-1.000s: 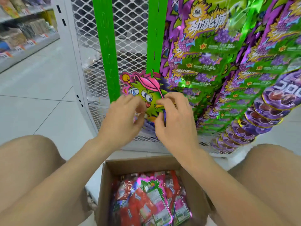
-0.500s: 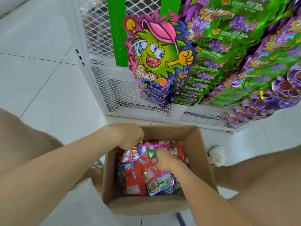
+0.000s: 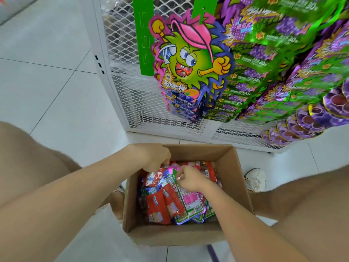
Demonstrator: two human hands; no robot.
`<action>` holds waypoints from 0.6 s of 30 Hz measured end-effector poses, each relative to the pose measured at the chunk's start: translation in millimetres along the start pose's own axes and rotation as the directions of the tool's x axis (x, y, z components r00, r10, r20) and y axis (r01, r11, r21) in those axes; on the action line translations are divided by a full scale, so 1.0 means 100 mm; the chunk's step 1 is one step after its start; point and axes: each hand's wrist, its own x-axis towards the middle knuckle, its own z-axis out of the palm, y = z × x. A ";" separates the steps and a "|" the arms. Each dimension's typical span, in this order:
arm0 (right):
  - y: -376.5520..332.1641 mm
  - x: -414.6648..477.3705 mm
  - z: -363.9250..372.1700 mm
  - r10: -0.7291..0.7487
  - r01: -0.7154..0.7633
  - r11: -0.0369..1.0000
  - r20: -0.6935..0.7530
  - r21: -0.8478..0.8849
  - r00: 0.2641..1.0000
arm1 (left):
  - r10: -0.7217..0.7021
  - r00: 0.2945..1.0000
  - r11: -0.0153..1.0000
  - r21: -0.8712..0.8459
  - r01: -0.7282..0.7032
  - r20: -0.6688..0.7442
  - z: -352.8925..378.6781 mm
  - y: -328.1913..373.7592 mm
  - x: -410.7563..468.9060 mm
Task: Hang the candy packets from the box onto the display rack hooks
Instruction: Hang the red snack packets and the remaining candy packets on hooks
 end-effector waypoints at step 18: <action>-0.58 -0.35 -0.50 -0.043 0.090 0.758 -0.088 0.646 0.995 | 0.122 0.992 0.972 -0.200 -0.125 -0.025 -0.05 -0.11 -0.10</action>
